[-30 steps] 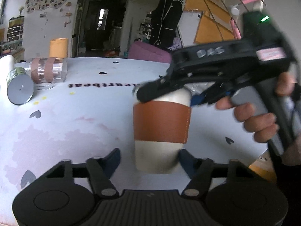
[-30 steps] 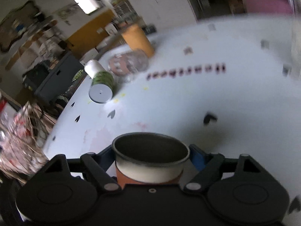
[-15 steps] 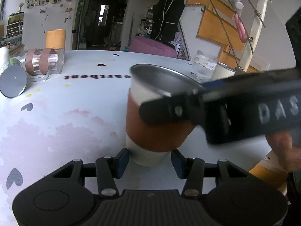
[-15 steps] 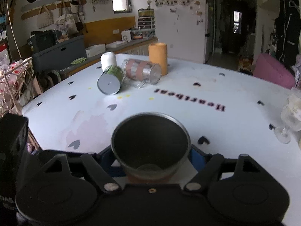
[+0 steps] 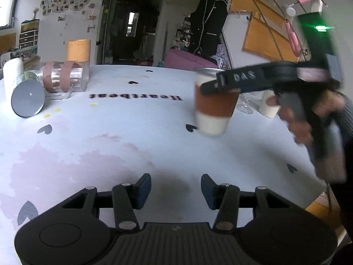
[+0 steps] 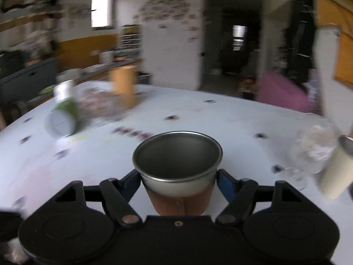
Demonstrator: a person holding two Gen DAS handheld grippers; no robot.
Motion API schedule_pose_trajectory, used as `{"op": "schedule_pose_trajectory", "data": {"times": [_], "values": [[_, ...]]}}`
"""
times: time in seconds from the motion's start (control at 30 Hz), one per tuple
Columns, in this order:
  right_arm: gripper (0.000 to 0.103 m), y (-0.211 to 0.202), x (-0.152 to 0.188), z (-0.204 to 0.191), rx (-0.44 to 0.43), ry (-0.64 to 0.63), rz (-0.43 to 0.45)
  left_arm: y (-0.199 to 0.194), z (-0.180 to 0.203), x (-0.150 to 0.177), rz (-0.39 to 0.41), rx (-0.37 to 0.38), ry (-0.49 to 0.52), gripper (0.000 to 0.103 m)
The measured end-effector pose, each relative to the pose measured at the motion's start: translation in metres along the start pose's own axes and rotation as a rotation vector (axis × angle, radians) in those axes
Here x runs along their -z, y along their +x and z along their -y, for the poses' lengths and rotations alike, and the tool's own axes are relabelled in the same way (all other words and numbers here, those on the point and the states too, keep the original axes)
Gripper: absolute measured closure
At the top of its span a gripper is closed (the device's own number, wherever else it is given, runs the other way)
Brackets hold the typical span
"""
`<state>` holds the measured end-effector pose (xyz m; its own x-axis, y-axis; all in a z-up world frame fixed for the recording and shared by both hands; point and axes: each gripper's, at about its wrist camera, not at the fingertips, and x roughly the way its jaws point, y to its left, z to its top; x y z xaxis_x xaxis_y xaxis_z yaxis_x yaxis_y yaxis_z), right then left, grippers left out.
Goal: Flip cup upright
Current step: 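Carry the upright cup with the right tool beside the stemmed glass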
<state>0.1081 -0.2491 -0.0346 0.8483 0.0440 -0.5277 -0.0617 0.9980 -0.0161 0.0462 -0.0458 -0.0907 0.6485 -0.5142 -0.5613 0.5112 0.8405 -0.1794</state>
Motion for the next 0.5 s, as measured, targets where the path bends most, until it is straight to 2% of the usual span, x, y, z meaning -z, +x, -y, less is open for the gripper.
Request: {"op": "schedule_pose_trajectory", "data": {"times": [0.17,0.27,0.5], "values": [[0.027,0.035,-0.018,0.046,0.146,0.079,0.014,0.0,-0.001,0.001,0.002,-0.019,0.006,0.052],[0.027,0.051,-0.023,0.068,0.202,0.128,0.022,-0.001,0.0,0.002,0.006,-0.023,0.01,0.052],[0.027,0.066,-0.023,0.091,0.224,0.207,0.066,-0.002,0.003,0.002,0.007,-0.026,0.017,0.052]]}}
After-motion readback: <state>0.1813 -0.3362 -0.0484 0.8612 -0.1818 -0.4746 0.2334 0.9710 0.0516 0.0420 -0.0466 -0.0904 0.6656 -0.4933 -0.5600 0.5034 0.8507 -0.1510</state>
